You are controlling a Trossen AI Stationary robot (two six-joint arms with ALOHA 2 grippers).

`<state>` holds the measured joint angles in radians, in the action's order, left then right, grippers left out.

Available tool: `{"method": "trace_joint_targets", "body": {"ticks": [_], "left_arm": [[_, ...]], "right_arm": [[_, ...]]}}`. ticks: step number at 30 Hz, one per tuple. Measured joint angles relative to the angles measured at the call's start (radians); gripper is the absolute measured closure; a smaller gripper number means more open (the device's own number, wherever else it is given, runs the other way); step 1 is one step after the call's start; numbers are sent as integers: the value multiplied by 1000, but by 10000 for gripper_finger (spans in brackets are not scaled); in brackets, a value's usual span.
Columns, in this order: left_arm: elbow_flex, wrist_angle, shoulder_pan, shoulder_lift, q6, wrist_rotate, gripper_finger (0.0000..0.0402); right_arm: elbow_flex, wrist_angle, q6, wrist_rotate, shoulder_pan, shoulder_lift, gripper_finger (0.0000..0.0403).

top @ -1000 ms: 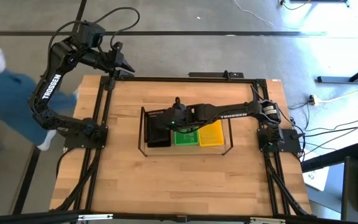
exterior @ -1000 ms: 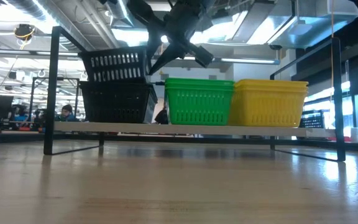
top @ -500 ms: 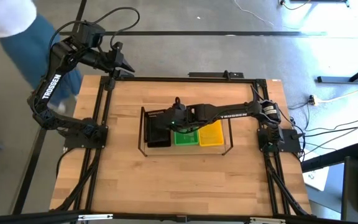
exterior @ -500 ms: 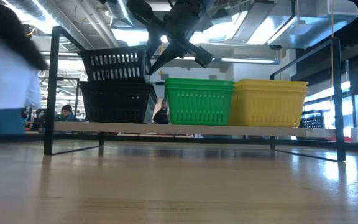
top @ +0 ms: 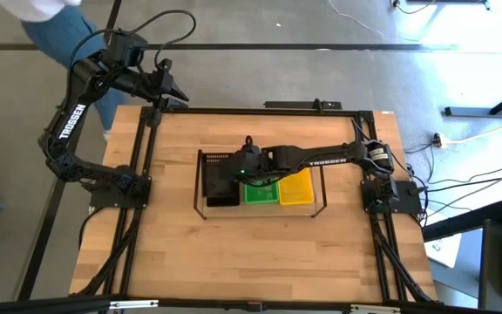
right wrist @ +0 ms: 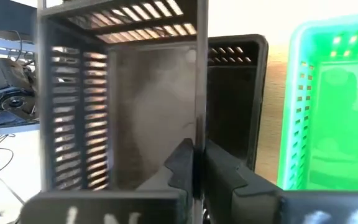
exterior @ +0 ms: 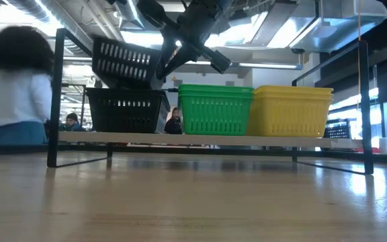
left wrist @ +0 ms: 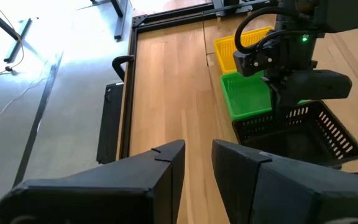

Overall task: Stack baskets on shelf by color
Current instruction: Stack the black bin on top of black bin on the shelf, then return to home position

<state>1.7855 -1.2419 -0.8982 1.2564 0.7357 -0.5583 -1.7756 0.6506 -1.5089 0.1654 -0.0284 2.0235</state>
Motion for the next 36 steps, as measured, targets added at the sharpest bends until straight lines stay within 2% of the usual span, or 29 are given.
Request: {"method": "trace_joint_targets", "body": {"ticks": [6,17,22,30,32,36], "left_arm": [[0,0,0,0,0,0,328],[0,0,0,0,0,0,328],[0,0,0,0,0,0,328],[0,0,0,0,-20,30,328],[0,0,0,0,-20,32,328],[0,0,0,0,-20,41,328]], "right_arm": [[0,-1,3,2,0,0,375],[0,-7,-5,21,1,0,309],[-38,-11,43,54,5,-2,307],[-147,84,53,140,5,-3,306],[-174,95,100,180,4,-3,306],[-245,120,307,235,5,-3,306]]}}
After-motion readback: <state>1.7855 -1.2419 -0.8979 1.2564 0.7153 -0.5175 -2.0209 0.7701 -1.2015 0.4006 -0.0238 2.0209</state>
